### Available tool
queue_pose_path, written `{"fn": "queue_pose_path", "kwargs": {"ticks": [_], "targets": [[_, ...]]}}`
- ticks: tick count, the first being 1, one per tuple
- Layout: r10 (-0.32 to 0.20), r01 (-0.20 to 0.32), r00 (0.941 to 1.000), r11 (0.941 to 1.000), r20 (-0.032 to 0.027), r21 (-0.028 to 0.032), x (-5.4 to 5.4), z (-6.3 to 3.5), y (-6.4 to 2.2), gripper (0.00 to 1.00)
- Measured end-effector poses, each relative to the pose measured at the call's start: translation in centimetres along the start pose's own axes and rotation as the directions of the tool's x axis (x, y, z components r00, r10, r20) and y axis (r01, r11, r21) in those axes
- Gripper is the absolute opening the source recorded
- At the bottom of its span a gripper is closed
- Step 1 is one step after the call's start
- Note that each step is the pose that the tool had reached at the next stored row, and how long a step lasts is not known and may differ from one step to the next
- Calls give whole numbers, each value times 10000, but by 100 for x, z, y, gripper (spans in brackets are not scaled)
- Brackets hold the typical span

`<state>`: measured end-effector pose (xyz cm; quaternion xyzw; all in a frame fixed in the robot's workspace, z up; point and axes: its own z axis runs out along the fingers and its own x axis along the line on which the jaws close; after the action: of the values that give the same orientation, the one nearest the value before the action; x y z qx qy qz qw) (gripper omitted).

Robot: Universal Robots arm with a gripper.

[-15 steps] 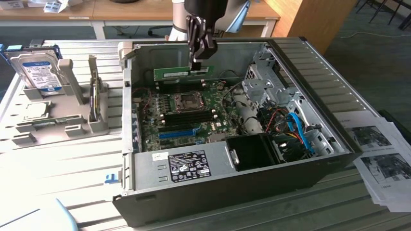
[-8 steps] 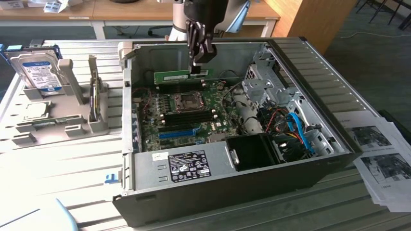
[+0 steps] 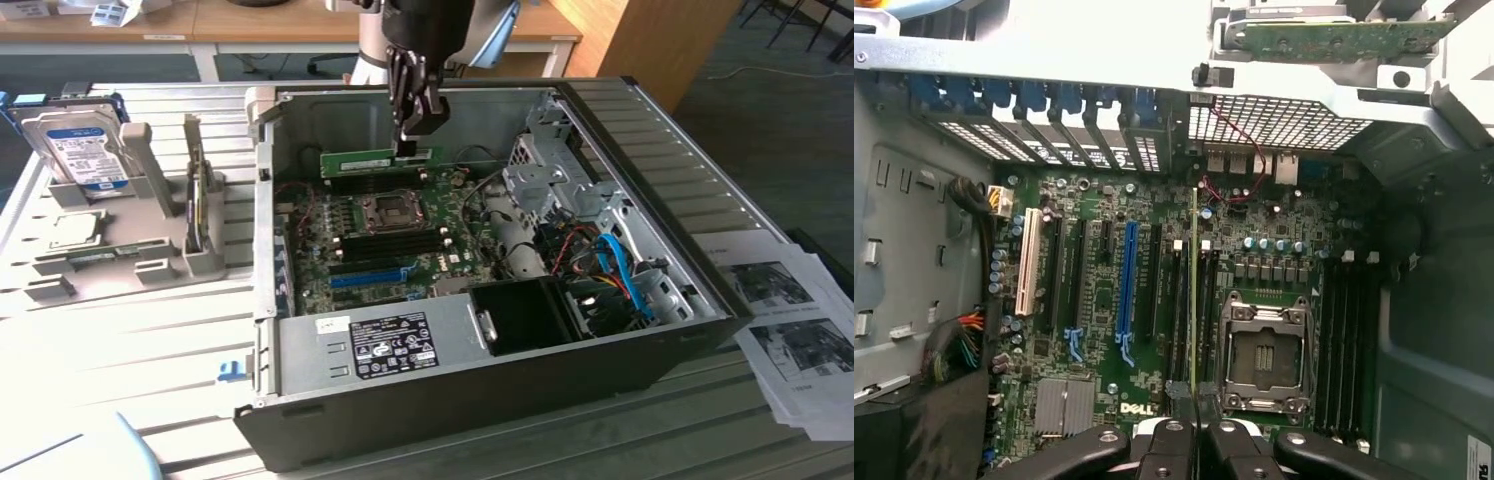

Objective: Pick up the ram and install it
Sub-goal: 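Pick up the ram and move it above insertion slot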

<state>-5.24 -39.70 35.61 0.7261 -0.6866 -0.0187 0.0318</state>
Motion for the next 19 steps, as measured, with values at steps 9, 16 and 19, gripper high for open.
{"fn": "queue_pose_path", "kwargs": {"ticks": [9, 16, 19], "targets": [[1, -1, 10000, 10000, 1, -6, 8, -9, -136, 11], [25, -25, 10000, 10000, 3, -6, 8, -9, -142, 11], [60, -60, 10000, 10000, 5, -7, 8, -9, -144, 11]]}}
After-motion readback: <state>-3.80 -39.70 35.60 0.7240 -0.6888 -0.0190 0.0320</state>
